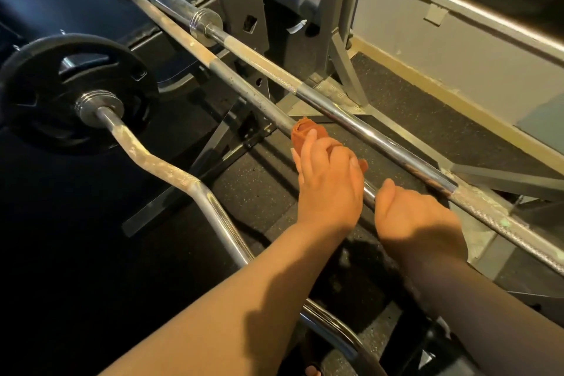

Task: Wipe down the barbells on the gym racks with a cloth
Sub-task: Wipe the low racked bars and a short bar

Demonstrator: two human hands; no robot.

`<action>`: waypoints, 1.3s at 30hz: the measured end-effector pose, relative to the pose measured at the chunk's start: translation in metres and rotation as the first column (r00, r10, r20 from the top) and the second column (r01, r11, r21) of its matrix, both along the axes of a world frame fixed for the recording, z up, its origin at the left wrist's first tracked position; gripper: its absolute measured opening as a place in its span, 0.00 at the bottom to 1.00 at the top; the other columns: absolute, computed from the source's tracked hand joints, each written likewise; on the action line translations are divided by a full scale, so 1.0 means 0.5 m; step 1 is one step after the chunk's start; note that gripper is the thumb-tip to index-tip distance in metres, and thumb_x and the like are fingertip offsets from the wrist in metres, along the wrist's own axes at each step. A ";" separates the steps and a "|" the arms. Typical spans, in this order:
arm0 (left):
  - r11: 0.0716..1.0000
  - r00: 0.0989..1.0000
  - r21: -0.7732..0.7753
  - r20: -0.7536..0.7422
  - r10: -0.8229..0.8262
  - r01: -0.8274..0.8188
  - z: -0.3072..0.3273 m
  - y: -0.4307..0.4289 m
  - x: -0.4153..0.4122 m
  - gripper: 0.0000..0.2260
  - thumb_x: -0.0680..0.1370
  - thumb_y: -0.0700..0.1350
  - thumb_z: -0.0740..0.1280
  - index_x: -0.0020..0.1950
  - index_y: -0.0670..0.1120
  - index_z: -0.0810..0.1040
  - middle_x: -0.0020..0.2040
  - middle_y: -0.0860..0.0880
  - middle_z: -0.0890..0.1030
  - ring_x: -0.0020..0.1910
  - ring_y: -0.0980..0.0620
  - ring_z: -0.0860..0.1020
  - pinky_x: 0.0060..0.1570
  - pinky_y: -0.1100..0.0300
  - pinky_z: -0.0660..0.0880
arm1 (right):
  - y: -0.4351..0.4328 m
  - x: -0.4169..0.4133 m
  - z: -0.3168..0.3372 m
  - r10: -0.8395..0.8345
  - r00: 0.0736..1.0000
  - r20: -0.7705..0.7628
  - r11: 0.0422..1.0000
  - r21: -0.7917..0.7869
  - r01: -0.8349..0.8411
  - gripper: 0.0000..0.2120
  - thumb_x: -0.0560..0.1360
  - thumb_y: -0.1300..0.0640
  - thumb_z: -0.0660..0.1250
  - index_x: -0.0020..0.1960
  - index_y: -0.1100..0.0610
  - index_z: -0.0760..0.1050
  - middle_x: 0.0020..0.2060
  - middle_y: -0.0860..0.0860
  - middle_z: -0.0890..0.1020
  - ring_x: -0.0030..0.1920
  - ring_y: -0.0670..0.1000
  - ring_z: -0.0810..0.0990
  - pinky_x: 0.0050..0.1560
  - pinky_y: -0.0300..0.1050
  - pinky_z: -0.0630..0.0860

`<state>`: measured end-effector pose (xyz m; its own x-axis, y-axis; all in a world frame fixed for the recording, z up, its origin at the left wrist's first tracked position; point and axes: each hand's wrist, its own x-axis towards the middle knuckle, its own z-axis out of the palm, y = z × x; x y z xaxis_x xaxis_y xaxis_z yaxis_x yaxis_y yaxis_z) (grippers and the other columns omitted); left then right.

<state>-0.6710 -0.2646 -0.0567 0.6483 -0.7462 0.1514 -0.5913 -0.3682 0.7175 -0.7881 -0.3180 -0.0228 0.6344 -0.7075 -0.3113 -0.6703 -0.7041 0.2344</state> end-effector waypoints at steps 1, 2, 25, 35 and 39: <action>1.000 1.000 0.000 0.006 0.012 -0.012 0.000 -0.002 -0.003 0.14 0.84 0.48 0.53 0.53 0.44 0.75 0.68 0.43 0.69 0.80 0.42 0.51 0.75 0.30 0.52 | -0.005 0.004 -0.001 -0.048 0.998 0.035 0.998 0.029 0.047 0.22 0.84 0.53 0.44 0.74 0.54 0.64 0.54 0.52 0.78 0.52 0.54 0.79 0.42 0.47 0.68; 1.000 1.000 0.002 0.008 0.017 -0.017 -0.001 -0.002 -0.004 0.14 0.84 0.48 0.53 0.54 0.43 0.75 0.69 0.43 0.69 0.80 0.42 0.51 0.75 0.31 0.51 | -0.006 0.007 -0.001 -0.075 0.995 0.059 0.996 0.047 0.073 0.21 0.85 0.52 0.45 0.73 0.52 0.66 0.52 0.51 0.78 0.51 0.53 0.79 0.42 0.47 0.68; 0.999 0.997 0.012 -0.070 0.036 -0.035 0.009 -0.004 -0.012 0.09 0.85 0.44 0.56 0.59 0.43 0.73 0.73 0.43 0.63 0.81 0.43 0.45 0.77 0.34 0.51 | 0.009 -0.014 0.010 -0.038 0.963 0.266 0.999 -0.002 0.039 0.35 0.76 0.57 0.31 0.65 0.53 0.74 0.41 0.49 0.76 0.41 0.51 0.79 0.36 0.45 0.65; 0.981 0.972 0.070 -0.141 0.188 -0.179 0.031 -0.039 0.053 0.10 0.85 0.45 0.56 0.57 0.43 0.75 0.76 0.46 0.60 0.80 0.46 0.46 0.78 0.42 0.56 | 0.006 -0.012 -0.001 -0.185 0.919 0.349 0.982 0.097 0.160 0.30 0.82 0.51 0.36 0.48 0.57 0.77 0.29 0.47 0.70 0.33 0.52 0.76 0.34 0.48 0.74; 0.998 0.990 0.010 -0.127 0.058 -0.057 0.015 -0.008 -0.027 0.12 0.85 0.48 0.53 0.59 0.44 0.73 0.75 0.45 0.62 0.81 0.44 0.44 0.78 0.41 0.53 | 0.013 -0.015 0.014 -0.186 0.923 0.338 0.981 0.114 0.156 0.21 0.81 0.56 0.41 0.63 0.53 0.71 0.36 0.47 0.66 0.36 0.49 0.70 0.35 0.43 0.67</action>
<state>-0.6844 -0.2687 -0.0492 0.7037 -0.7079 0.0601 -0.4732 -0.4039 0.7829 -0.7954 -0.3114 -0.0157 0.5848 -0.7959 -0.1569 -0.8109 -0.5786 -0.0874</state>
